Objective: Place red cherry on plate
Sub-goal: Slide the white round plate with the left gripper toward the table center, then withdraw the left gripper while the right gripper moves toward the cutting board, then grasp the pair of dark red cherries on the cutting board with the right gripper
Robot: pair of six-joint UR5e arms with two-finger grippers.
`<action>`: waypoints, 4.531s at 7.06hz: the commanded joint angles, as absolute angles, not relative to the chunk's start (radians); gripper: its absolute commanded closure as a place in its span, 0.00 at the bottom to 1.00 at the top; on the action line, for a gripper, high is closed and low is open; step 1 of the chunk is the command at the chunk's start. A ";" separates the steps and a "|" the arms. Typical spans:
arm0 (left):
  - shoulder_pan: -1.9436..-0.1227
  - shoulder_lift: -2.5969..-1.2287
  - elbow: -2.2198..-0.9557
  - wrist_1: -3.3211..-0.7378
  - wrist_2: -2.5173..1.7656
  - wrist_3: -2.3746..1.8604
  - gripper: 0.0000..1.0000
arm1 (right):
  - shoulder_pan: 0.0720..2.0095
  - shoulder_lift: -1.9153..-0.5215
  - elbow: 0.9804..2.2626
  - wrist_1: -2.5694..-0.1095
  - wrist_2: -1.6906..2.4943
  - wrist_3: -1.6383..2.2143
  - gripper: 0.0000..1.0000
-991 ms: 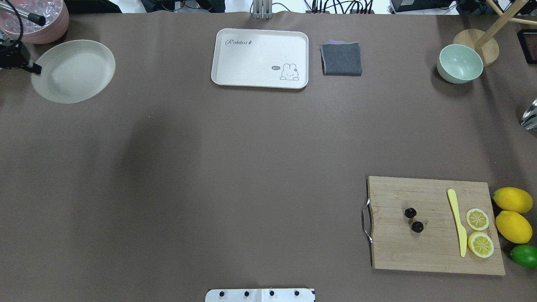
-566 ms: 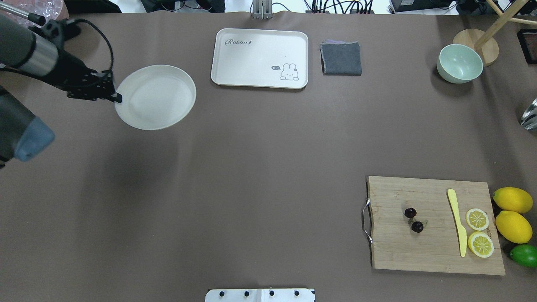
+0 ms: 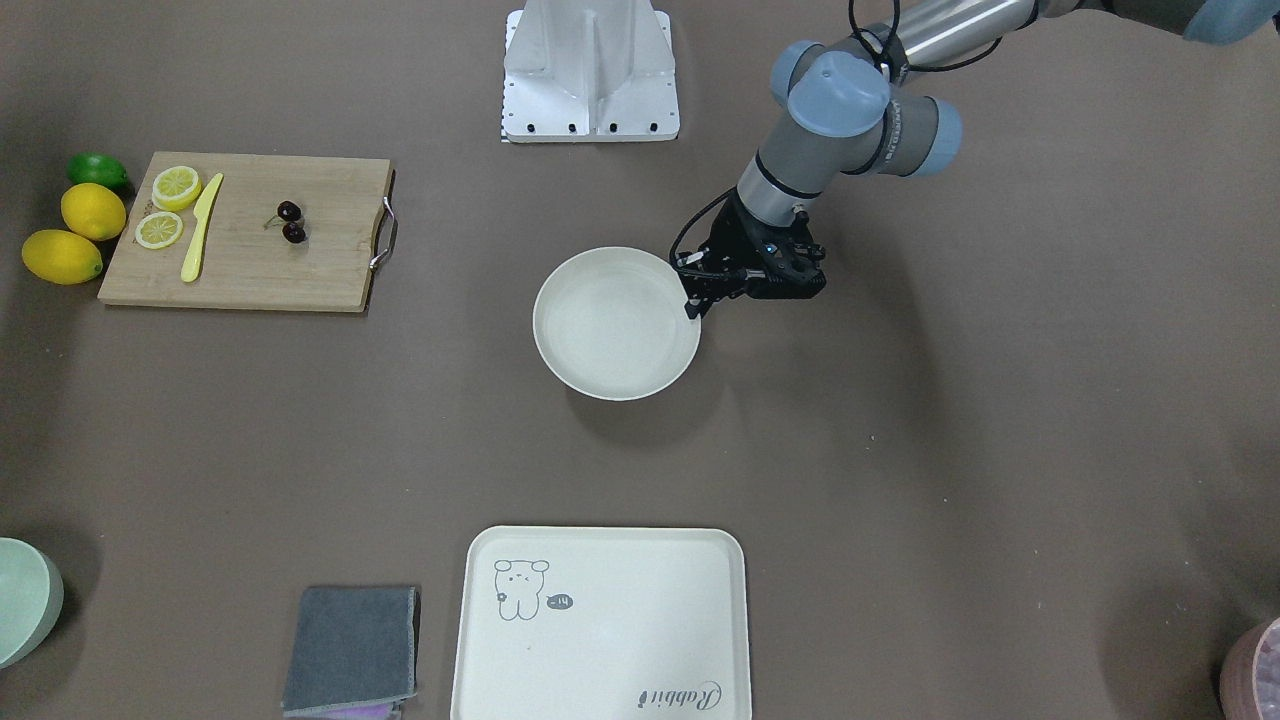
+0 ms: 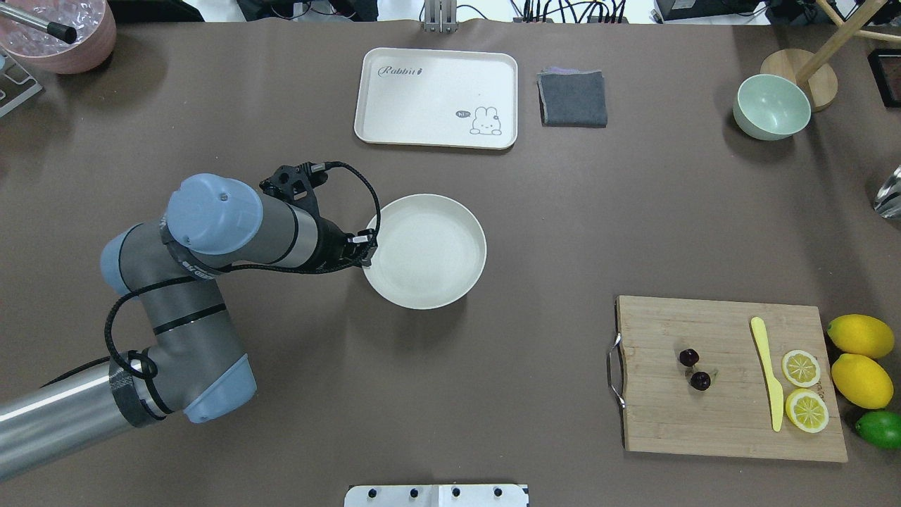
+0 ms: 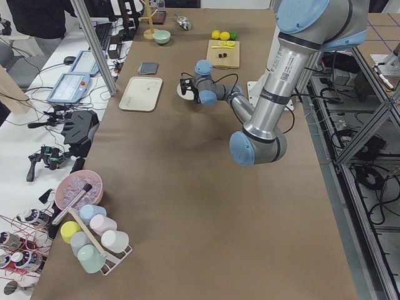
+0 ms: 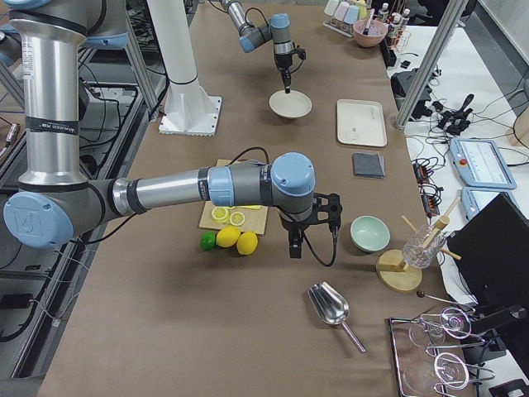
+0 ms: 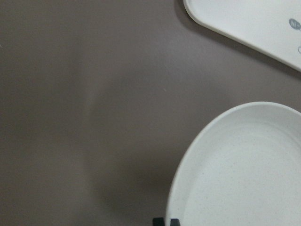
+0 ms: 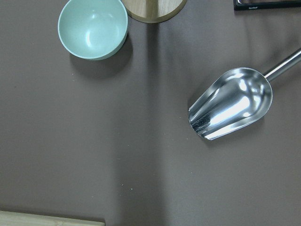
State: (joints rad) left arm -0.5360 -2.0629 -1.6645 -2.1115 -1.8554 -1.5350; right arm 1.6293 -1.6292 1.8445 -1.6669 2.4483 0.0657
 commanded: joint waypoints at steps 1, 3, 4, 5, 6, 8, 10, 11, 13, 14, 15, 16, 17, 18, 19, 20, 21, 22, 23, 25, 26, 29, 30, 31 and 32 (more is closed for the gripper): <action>-0.512 -2.074 -1.631 -2.112 -1.830 -1.546 1.00 | 1.541 -1.625 1.941 -1.660 2.445 0.271 0.00; -0.511 -2.079 -1.624 -2.109 -1.781 -1.537 0.02 | 1.387 -1.568 2.032 -1.660 2.434 0.543 0.00; -0.509 -2.079 -1.628 -2.108 -1.732 -1.534 0.02 | 1.324 -1.572 2.060 -1.604 2.415 0.630 0.00; -0.523 -2.079 -1.631 -2.108 -1.694 -1.532 0.02 | 1.255 -1.619 2.060 -1.457 2.378 0.752 0.00; -0.591 -2.071 -1.641 -2.106 -1.709 -1.437 0.02 | 1.167 -1.684 2.059 -1.280 2.305 0.887 0.00; -0.693 -2.056 -1.644 -2.109 -1.750 -1.299 0.02 | 0.917 -1.701 2.060 -1.177 2.130 1.151 0.00; -0.771 -2.034 -1.652 -2.105 -1.784 -1.221 0.02 | 0.704 -1.706 2.065 -1.068 2.015 1.286 0.00; -0.791 -2.017 -1.652 -2.111 -1.784 -1.220 0.02 | 0.557 -1.698 2.068 -1.052 1.862 1.351 0.00; -0.827 -1.973 -1.667 -2.109 -1.787 -1.086 0.02 | 0.473 -1.675 2.053 -1.052 1.838 1.332 0.00; -0.836 -1.950 -1.667 -2.103 -1.814 -1.024 0.02 | 0.476 -1.689 2.054 -1.054 1.879 1.236 0.00; -0.851 -1.947 -1.667 -2.102 -1.853 -1.022 0.02 | 0.474 -1.697 2.052 -1.057 1.885 1.176 0.00; -0.853 -1.936 -1.667 -2.102 -1.871 -1.022 0.02 | 0.476 -1.718 2.052 -1.058 1.887 1.140 0.00; -0.853 -1.933 -1.669 -2.102 -1.871 -1.022 0.02 | 0.483 -1.723 2.048 -1.060 1.899 1.123 0.00; -0.853 -1.924 -1.670 -2.103 -1.871 -1.022 0.02 | 0.489 -1.717 2.031 -1.060 1.904 1.109 0.00; -0.853 -1.919 -1.669 -2.106 -1.871 -1.022 0.02 | 0.485 -1.707 2.011 -1.060 1.895 1.106 0.02; -0.853 -1.913 -1.669 -2.108 -1.871 -1.022 0.02 | 0.479 -1.707 2.000 -1.060 1.890 1.108 0.17; -0.853 -1.913 -1.669 -2.108 -1.871 -1.022 0.02 | 0.476 -1.707 1.996 -1.060 1.888 1.108 0.27; -0.853 -1.913 -1.669 -2.108 -1.871 -1.022 0.02 | 0.477 -1.707 1.999 -1.060 1.888 1.106 0.65; -0.853 -1.913 -1.669 -2.108 -1.871 -1.022 0.02 | 0.480 -1.709 2.002 -1.060 1.888 1.106 0.98; -0.851 -1.914 -1.670 -2.109 -1.871 -1.022 0.02 | 0.503 -1.720 2.023 -1.061 1.896 1.104 1.00; -0.851 -1.914 -1.671 -2.109 -1.871 -1.022 0.02 | 0.503 -1.723 2.022 -1.062 1.898 1.104 1.00; -0.854 -1.914 -1.667 -2.109 -1.871 -1.020 0.02 | 0.557 -1.701 2.060 -1.083 1.952 1.104 1.00; -0.883 -1.913 -1.663 -2.105 -1.874 -1.017 0.02 | 0.622 -1.580 2.080 -1.223 2.013 1.104 1.00; -0.922 -1.892 -1.663 -2.100 -1.920 -0.968 0.02 | 0.647 -1.393 2.069 -1.434 2.032 1.104 1.00; -0.984 -1.864 -1.652 -2.092 -1.989 -0.874 0.02 | 0.647 -1.209 2.036 -1.604 2.020 1.106 1.00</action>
State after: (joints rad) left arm -0.9209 -1.8922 -1.6608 -2.1003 -1.9217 -0.9611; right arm 0.6289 -1.4296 2.0613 -1.3830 2.0133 1.1048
